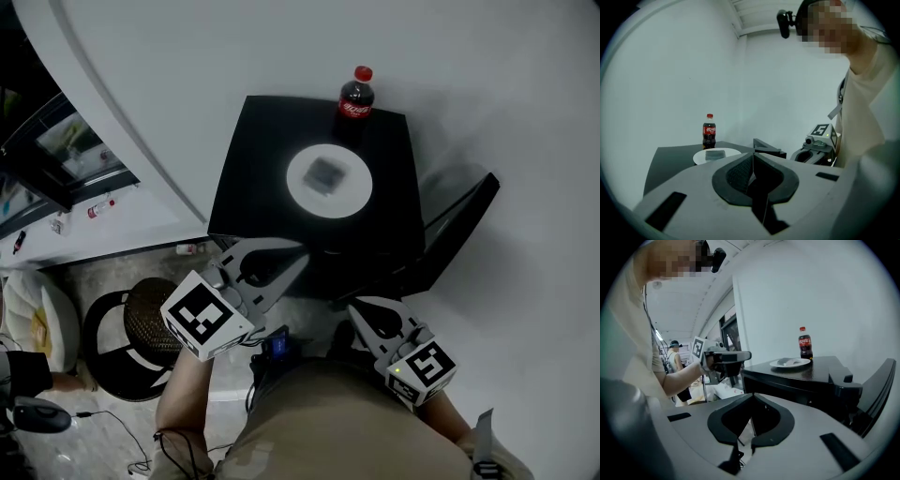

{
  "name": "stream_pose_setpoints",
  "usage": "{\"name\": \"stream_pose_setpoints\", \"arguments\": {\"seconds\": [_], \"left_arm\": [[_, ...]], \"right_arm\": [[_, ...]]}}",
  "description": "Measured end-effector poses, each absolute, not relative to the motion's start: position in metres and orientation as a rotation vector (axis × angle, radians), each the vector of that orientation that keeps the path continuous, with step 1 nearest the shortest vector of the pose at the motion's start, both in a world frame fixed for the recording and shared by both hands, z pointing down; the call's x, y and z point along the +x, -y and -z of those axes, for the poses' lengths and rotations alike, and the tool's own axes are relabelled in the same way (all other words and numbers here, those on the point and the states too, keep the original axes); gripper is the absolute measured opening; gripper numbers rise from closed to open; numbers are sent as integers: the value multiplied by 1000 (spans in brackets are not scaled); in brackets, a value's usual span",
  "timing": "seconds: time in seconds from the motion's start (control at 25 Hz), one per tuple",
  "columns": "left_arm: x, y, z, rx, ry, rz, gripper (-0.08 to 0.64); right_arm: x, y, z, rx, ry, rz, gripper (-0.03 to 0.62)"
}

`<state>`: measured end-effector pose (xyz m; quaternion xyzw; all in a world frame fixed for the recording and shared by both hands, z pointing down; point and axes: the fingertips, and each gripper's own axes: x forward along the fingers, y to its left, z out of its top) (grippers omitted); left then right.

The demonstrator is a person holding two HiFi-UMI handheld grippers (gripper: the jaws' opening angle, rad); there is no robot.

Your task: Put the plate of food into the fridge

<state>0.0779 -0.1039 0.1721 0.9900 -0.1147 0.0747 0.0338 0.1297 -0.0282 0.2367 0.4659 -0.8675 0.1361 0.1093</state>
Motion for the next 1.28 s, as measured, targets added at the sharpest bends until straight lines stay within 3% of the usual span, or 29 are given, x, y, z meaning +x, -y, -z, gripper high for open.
{"name": "stream_pose_setpoints", "arguments": {"seconds": [0.32, 1.08, 1.28], "left_arm": [[99, 141, -175, 3161, 394, -527, 12], [124, 197, -204, 3101, 559, -809, 12], [129, 196, -216, 3089, 531, -1003, 11]], "right_arm": [[137, 35, -236, 1277, 2600, -370, 21], [154, 42, -236, 1321, 2587, -422, 21], [151, 41, -238, 1311, 2610, -415, 21]]}}
